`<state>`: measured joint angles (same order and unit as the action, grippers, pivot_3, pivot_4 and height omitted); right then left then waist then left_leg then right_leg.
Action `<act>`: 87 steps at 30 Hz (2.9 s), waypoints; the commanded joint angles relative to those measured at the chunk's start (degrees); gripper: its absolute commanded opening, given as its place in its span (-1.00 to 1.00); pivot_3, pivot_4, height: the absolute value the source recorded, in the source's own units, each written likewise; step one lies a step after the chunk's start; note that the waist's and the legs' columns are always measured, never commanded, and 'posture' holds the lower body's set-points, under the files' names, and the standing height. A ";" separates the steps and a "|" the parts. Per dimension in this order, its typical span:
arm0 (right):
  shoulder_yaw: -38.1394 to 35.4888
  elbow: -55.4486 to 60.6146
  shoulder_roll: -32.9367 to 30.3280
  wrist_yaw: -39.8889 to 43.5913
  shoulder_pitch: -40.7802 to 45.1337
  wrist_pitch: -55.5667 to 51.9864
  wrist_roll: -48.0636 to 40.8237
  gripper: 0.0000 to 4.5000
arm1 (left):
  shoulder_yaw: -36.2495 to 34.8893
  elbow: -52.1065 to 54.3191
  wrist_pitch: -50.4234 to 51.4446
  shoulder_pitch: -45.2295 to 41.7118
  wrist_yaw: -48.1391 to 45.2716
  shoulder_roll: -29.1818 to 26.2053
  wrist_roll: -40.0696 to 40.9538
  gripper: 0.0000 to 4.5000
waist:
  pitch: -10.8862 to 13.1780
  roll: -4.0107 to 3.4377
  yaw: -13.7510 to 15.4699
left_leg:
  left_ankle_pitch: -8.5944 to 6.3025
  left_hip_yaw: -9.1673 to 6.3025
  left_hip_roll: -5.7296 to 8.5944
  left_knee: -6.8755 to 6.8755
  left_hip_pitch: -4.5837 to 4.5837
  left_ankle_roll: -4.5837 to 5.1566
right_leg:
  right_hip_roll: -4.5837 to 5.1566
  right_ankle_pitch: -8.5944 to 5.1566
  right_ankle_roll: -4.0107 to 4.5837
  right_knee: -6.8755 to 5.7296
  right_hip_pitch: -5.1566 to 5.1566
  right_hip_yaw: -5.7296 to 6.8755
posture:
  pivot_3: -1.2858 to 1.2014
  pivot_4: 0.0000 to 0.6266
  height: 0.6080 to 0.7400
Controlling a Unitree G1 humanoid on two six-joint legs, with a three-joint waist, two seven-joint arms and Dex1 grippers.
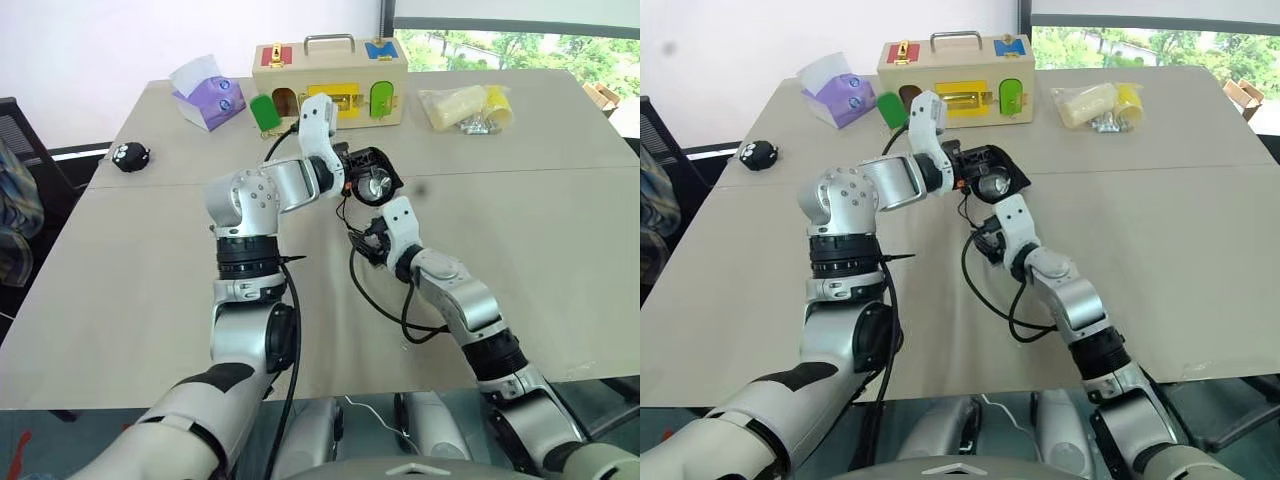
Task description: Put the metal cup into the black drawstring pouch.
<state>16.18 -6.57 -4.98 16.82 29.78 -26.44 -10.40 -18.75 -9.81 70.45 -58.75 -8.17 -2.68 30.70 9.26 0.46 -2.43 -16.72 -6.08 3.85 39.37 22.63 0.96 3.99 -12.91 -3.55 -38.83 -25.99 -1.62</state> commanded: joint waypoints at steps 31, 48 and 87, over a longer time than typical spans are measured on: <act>-6.32 14.83 -0.52 -1.41 -6.45 -3.24 7.38 -0.97 | -4.52 2.55 -0.27 0.63 5.98 0.32 2.25 -1.00 | -0.06 0.06 0.06 | 0.02 -0.11 0.01 0.02 0.03 -0.04 | 0.01 0.00 0.00 0.00 0.02 0.07 | 0.03 -0.52 0.54; -14.68 34.85 -9.77 0.61 0.54 -17.09 2.52 -0.97 | -11.03 1.69 -10.88 0.91 1.02 5.29 12.88 -1.00 | -0.05 0.07 0.18 | 0.02 -0.08 -0.02 0.02 0.02 -0.04 | 0.02 0.00 0.01 0.00 0.01 0.06 | 0.03 -0.52 0.54; -30.86 27.06 -4.47 -7.00 28.12 -25.92 -35.14 -1.00 | 18.60 4.28 -47.94 6.89 -27.63 -7.72 -4.34 0.59 | -0.06 0.03 0.09 | 0.01 -0.06 -0.01 -0.01 0.08 -0.01 | 0.05 0.00 0.02 0.02 -0.02 0.04 | 0.03 -0.52 0.54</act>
<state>-14.78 17.59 -9.16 10.08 56.91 -52.60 -43.97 0.40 -6.35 24.23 -49.72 -35.29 -10.79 26.01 9.21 0.49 -2.34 -16.71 -6.15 3.84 39.36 22.70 0.94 4.05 -12.91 -3.53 -38.81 -26.01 -1.57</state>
